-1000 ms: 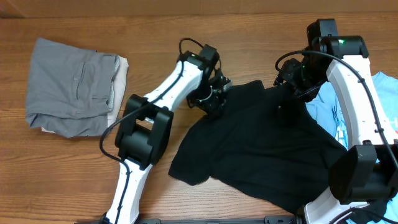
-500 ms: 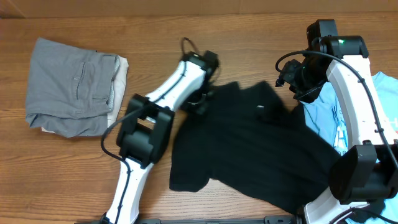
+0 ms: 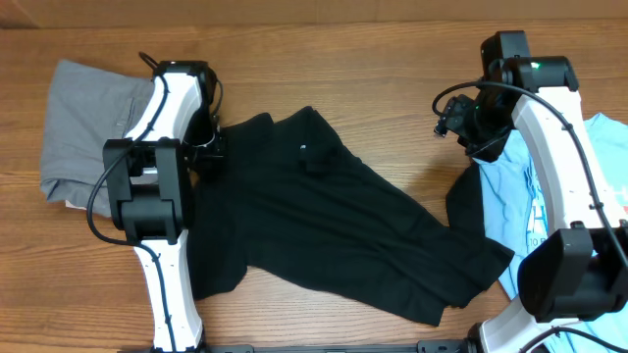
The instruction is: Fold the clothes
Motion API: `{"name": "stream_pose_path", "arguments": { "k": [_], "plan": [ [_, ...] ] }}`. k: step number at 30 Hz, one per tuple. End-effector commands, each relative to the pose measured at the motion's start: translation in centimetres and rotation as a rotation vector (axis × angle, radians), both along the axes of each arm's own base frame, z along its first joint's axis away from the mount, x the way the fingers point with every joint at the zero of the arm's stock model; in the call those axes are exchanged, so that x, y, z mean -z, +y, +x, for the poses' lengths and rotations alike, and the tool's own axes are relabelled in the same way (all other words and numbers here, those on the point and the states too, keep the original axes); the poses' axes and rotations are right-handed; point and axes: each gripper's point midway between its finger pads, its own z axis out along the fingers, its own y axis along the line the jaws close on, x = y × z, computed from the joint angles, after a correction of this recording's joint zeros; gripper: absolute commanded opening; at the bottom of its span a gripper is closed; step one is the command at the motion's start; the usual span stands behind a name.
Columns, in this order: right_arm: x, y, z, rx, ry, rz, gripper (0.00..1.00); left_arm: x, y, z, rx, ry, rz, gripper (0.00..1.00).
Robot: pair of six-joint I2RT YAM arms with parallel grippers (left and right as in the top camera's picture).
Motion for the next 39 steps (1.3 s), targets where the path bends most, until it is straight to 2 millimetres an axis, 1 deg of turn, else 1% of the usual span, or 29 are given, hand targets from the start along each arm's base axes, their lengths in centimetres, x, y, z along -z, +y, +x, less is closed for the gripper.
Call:
{"name": "stream_pose_path", "arguments": {
  "k": [1,2,4,6,7,8,10,11,12,16,17,18,20,22,24,26,29,32,35,37,39],
  "plan": [
    [-2.4,0.7,0.7,-0.024,-0.087,0.006,0.70,-1.5,-4.2,0.2,0.090,-0.032,-0.148,0.25],
    [-2.5,1.5,0.9,-0.066,-0.104,0.030,0.70,-2.4,-4.7,0.5,0.107,-0.058,-0.155,0.29],
    [-2.8,3.4,1.3,-0.158,-0.139,0.080,0.70,-4.1,-5.2,1.0,0.124,-0.104,-0.157,0.33],
    [-2.5,5.7,1.6,-0.235,-0.165,0.109,0.70,-6.4,-5.8,1.7,0.143,-0.175,-0.161,0.44],
    [-2.2,6.5,1.6,-0.265,-0.172,0.107,0.70,-7.2,-6.0,1.9,0.147,-0.198,-0.162,0.50],
    [-1.7,7.7,1.6,-0.302,-0.181,0.109,0.71,-8.3,-6.1,2.1,0.151,-0.231,-0.164,0.55],
    [-0.2,10.3,1.5,-0.367,-0.190,0.116,0.75,-10.0,-6.1,2.4,0.155,-0.279,-0.166,0.63],
    [0.5,11.4,1.4,-0.393,-0.193,0.119,0.78,-10.6,-6.1,2.4,0.156,-0.298,-0.166,0.65],
    [1.5,12.9,1.2,-0.430,-0.200,0.120,0.81,-11.2,-6.0,2.5,0.156,-0.313,-0.165,0.67],
    [5.2,17.5,0.9,-0.529,-0.227,0.129,0.83,-12.5,-5.1,2.3,0.146,-0.337,-0.143,0.70],
    [6.2,18.2,0.8,-0.545,-0.229,0.126,0.83,-12.6,-5.0,2.1,0.144,-0.334,-0.143,0.70],
    [7.1,18.6,0.8,-0.552,-0.230,0.116,0.82,-12.6,-4.9,1.9,0.141,-0.327,-0.143,0.70],
    [9.3,18.8,0.8,-0.537,-0.212,0.067,0.76,-12.6,-4.8,1.6,0.138,-0.312,-0.142,0.69],
    [11.0,18.7,0.8,-0.537,-0.183,0.032,0.68,-12.6,-4.7,1.3,0.137,-0.303,-0.142,0.69],
    [12.2,18.8,0.7,-0.539,-0.161,0.028,0.58,-12.6,-4.8,1.3,0.138,-0.300,-0.142,0.69],
    [13.3,18.8,0.8,-0.535,-0.146,0.026,0.57,-12.6,-4.8,1.2,0.137,-0.299,-0.143,0.69],
    [14.2,19.5,1.0,-0.531,-0.143,0.053,0.56,-12.6,-4.8,1.2,0.136,-0.298,-0.145,0.68],
    [14.4,20.2,1.1,-0.538,-0.151,0.083,0.57,-12.6,-4.8,1.1,0.136,-0.294,-0.145,0.69],
    [13.9,20.2,1.3,-0.540,-0.155,0.083,0.54,-12.6,-4.8,0.9,0.136,-0.287,-0.145,0.69],
    [13.1,20.1,1.5,-0.559,-0.172,0.081,0.54,-12.6,-4.8,0.9,0.136,-0.285,-0.144,0.69],
    [11.9,20.2,1.9,-0.573,-0.201,0.083,0.55,-12.6,-4.8,0.9,0.136,-0.285,-0.144,0.69]
  ]
}}
